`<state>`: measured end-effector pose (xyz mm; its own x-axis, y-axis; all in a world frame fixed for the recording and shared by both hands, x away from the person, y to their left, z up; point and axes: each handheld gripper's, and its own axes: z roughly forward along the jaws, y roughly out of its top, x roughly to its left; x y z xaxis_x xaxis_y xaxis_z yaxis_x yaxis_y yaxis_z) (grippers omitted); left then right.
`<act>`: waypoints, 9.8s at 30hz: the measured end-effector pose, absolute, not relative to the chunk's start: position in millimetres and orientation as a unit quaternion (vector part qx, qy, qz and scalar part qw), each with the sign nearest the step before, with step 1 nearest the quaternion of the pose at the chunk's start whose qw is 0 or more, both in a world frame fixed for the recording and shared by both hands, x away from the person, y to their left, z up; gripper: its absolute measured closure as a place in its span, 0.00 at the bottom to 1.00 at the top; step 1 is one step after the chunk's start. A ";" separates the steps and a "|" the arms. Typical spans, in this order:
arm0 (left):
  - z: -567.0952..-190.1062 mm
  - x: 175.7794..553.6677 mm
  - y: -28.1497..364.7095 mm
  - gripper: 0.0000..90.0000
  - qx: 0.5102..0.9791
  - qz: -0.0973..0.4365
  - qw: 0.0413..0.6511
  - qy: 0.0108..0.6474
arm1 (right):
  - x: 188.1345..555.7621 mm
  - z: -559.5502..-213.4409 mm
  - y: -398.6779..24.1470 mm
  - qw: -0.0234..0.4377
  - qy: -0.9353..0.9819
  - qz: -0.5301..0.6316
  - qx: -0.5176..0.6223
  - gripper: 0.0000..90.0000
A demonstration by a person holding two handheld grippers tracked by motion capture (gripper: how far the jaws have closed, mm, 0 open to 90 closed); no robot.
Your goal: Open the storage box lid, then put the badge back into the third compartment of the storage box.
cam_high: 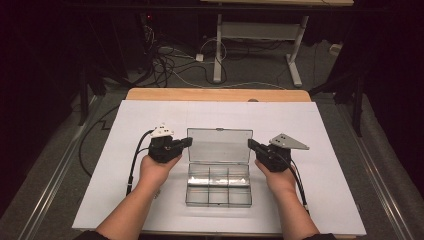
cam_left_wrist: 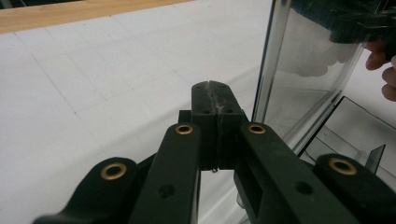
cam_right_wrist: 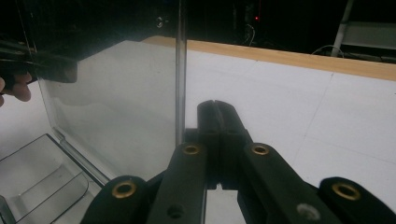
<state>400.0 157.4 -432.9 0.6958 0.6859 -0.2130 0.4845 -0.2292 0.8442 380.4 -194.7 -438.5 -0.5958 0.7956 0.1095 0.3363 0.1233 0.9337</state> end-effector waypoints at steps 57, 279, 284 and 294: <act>-471.2 435.2 144.3 0.97 0.822 0.063 0.373 0.427 | 415.0 -474.0 -184.6 0.180 0.766 0.417 0.455 1.00; -473.6 287.8 229.7 0.62 0.866 0.112 0.343 0.347 | 282.1 -470.6 -263.2 0.206 0.760 0.448 0.423 0.01; -472.1 287.1 229.1 0.62 0.864 0.115 0.347 0.346 | 282.3 -470.8 -263.2 0.207 0.761 0.448 0.422 0.01; -469.7 286.5 227.7 0.62 0.859 0.112 0.361 0.344 | 282.3 -470.8 -263.1 0.206 0.761 0.447 0.422 0.01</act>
<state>286.5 227.7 -469.7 0.7386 0.6719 -0.0554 0.5096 -0.5027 0.6983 282.3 -263.1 -470.8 -0.5594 0.8265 0.0630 0.4573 0.2443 0.8551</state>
